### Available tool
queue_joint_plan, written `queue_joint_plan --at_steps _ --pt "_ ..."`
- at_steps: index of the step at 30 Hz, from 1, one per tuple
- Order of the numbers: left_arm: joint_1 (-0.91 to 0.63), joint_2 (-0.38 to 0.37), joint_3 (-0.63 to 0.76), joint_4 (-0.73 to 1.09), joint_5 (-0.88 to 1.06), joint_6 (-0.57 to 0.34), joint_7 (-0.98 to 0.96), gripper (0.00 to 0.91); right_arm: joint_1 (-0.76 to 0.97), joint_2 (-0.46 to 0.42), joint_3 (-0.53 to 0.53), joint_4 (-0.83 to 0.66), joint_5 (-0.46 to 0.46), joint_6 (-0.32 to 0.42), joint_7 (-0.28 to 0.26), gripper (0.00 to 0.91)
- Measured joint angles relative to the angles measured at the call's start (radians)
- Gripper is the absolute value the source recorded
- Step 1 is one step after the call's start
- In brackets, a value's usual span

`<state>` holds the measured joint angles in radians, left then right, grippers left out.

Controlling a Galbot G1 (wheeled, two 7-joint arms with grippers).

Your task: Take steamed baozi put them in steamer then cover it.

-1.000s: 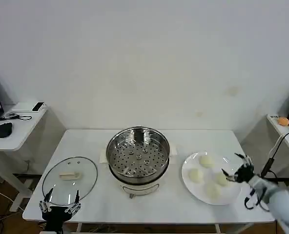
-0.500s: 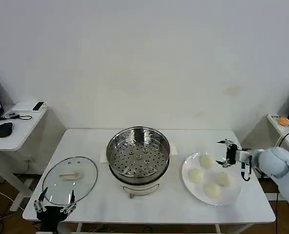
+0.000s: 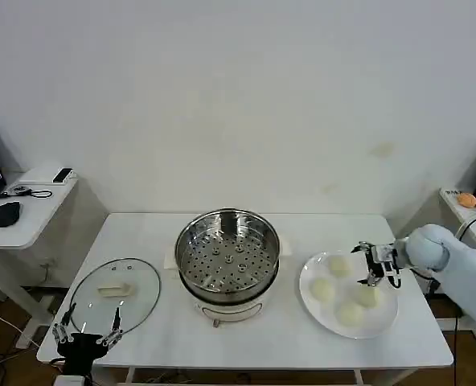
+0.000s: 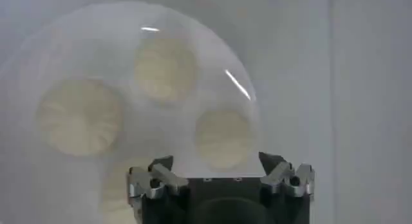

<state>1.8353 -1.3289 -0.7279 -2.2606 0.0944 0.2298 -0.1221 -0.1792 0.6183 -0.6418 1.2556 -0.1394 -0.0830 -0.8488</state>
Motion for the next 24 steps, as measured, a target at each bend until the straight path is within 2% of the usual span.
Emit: queue_joint_plan --at_steps 9,17,20,22,24 --pt "0.002 0.001 -0.019 0.003 -0.002 -0.001 0.002 0.907 0.053 0.096 -0.063 -0.108 -0.016 -0.013 0.010 0.907" --pt "0.004 0.000 -0.029 0.002 -0.001 -0.002 0.002 0.907 0.070 0.144 -0.086 -0.170 -0.035 -0.028 0.014 0.907" --pt "0.006 -0.002 -0.030 -0.003 -0.001 -0.002 0.002 0.907 0.073 0.152 -0.091 -0.184 -0.042 -0.033 0.013 0.826" --pt "0.006 -0.003 -0.032 -0.004 -0.001 -0.002 0.002 0.907 0.075 0.154 -0.094 -0.189 -0.043 -0.036 0.011 0.816" --pt "0.006 -0.003 -0.033 -0.005 -0.001 -0.002 0.002 0.907 0.077 0.155 -0.099 -0.191 -0.044 -0.037 0.008 0.736"
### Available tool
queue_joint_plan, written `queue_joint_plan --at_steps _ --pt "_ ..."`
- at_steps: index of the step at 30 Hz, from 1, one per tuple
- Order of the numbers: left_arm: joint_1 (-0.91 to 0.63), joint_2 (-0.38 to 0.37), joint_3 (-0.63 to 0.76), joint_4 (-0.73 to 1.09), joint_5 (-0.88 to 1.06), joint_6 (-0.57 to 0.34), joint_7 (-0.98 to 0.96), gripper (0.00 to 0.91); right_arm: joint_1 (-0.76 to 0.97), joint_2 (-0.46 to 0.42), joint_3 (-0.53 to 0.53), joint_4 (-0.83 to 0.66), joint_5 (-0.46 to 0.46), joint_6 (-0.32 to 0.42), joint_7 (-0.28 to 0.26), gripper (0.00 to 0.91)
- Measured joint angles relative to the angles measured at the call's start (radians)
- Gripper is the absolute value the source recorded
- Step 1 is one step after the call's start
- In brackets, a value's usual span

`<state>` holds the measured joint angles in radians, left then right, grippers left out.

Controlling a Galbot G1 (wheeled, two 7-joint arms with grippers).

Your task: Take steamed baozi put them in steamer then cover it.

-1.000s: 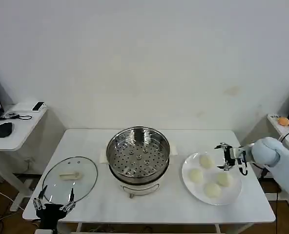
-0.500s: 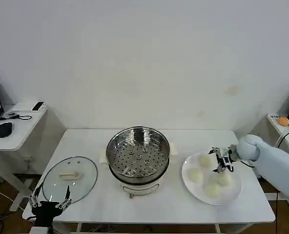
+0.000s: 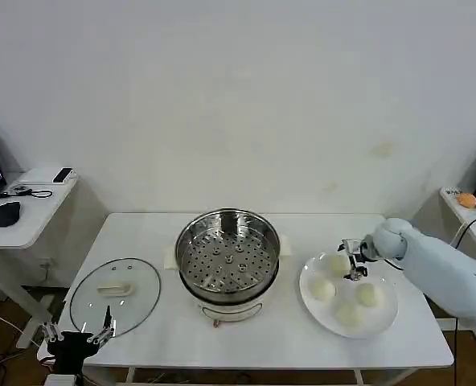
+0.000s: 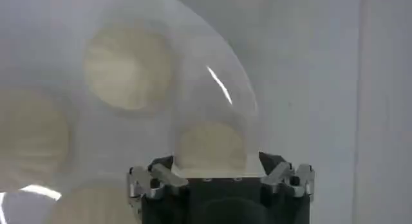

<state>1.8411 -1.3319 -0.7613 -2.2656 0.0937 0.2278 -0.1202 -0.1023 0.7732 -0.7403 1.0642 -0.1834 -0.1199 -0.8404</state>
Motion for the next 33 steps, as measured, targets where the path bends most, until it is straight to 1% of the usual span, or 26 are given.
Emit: queue_joint_plan --at_steps 6,8,12,18,23,28,33 --pt "0.001 -0.001 0.000 -0.004 0.000 0.000 0.000 0.907 0.007 0.002 -0.011 -0.007 -0.001 -0.002 -0.008 0.595" --pt "0.001 -0.001 0.000 -0.006 0.000 0.000 0.000 0.907 0.008 0.003 -0.013 -0.009 0.001 -0.002 -0.010 0.564" --pt "0.005 0.000 -0.001 -0.013 0.000 0.001 0.000 0.907 0.010 0.004 -0.019 -0.010 0.005 -0.001 -0.015 0.544" --pt "0.012 0.001 -0.002 -0.020 0.000 0.001 0.000 0.907 0.020 -0.008 -0.033 0.008 0.021 0.001 -0.021 0.554" --pt "0.015 0.003 0.000 -0.020 0.000 0.001 0.000 0.907 0.048 -0.041 -0.052 0.054 0.044 0.004 -0.029 0.564" --pt "0.015 0.009 0.000 -0.020 -0.004 0.003 0.002 0.907 0.109 -0.089 -0.077 0.112 0.081 0.009 -0.029 0.564" --pt "0.009 0.017 0.006 -0.020 -0.010 0.006 0.005 0.907 0.197 -0.109 -0.111 0.161 0.130 0.009 -0.025 0.564"
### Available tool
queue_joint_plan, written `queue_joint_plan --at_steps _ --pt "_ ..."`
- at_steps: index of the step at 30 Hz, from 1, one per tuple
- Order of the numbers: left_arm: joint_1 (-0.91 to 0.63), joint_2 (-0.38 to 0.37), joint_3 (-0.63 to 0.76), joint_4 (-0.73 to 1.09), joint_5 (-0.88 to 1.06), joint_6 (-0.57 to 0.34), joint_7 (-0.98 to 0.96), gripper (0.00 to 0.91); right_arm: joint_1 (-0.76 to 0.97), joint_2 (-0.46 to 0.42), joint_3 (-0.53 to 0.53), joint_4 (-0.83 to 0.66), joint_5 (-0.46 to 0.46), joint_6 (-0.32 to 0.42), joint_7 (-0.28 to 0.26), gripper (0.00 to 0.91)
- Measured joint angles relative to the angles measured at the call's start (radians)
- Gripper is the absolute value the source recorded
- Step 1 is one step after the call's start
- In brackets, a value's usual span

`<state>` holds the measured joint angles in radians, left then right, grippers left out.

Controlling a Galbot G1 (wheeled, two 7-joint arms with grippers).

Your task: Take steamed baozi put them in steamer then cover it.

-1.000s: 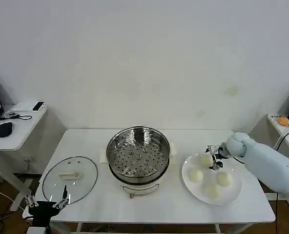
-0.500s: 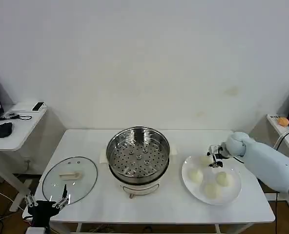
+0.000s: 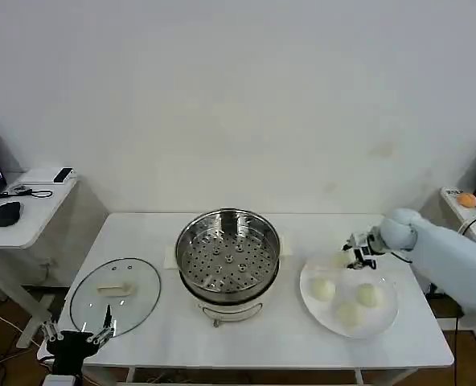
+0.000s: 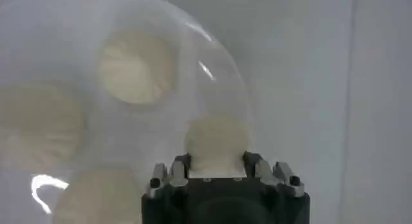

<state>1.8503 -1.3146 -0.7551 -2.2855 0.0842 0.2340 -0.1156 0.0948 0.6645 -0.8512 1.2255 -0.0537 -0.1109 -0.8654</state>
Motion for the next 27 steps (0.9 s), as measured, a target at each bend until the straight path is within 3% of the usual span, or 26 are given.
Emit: queue_joint_plan --at_steps 6,12,19,27 --pt "0.000 0.007 0.000 -0.005 -0.002 0.003 0.002 0.907 0.138 0.019 -0.062 0.026 0.075 -0.001 0.008 0.564" --pt "-0.005 0.009 -0.009 -0.013 -0.007 0.005 0.004 0.907 0.278 0.094 -0.141 0.024 0.146 0.005 0.014 0.564" --pt "-0.013 0.013 -0.024 -0.013 -0.014 0.008 0.007 0.907 0.382 0.227 -0.214 0.002 0.209 0.019 0.016 0.564" --pt "-0.008 0.031 -0.047 -0.001 -0.031 0.012 0.010 0.907 0.420 0.399 -0.281 -0.030 0.221 0.062 -0.006 0.564"
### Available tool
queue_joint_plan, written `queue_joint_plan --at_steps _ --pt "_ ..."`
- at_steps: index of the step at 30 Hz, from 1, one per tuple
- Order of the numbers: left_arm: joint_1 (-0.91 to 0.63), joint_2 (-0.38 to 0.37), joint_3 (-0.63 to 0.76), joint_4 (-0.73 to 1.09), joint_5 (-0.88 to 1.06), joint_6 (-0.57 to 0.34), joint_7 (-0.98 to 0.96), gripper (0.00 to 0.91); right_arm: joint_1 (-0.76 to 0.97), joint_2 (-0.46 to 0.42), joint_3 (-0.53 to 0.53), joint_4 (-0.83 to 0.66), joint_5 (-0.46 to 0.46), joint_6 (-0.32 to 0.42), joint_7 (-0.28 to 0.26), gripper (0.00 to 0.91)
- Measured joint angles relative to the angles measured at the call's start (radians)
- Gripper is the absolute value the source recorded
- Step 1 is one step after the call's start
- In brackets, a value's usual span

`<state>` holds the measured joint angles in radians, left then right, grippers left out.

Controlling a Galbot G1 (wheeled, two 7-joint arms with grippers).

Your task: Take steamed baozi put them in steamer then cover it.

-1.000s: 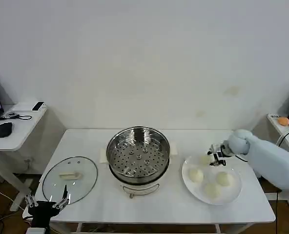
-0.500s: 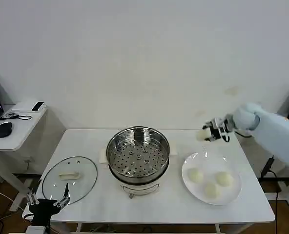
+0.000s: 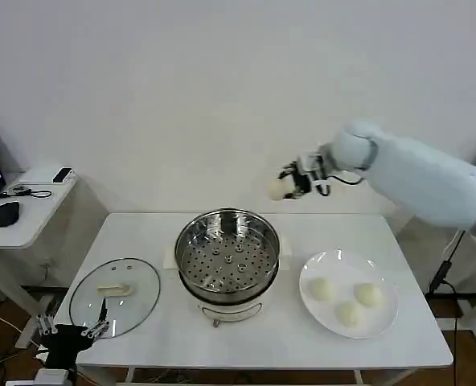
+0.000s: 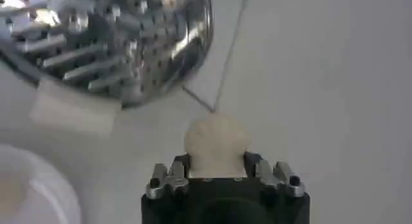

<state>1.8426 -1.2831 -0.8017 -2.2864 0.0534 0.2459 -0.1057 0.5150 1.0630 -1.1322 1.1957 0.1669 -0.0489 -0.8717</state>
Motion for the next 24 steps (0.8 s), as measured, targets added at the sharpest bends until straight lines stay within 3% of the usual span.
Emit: queue_joint_plan --at_steps 11,24 --pt "-0.003 0.000 -0.024 0.015 -0.014 -0.002 0.000 0.907 0.002 0.167 -0.073 -0.061 -0.096 0.175 -0.052 0.564" --pt "0.002 -0.008 -0.031 0.016 -0.019 -0.003 -0.002 0.907 -0.062 0.274 -0.092 -0.174 -0.293 0.386 -0.045 0.564"
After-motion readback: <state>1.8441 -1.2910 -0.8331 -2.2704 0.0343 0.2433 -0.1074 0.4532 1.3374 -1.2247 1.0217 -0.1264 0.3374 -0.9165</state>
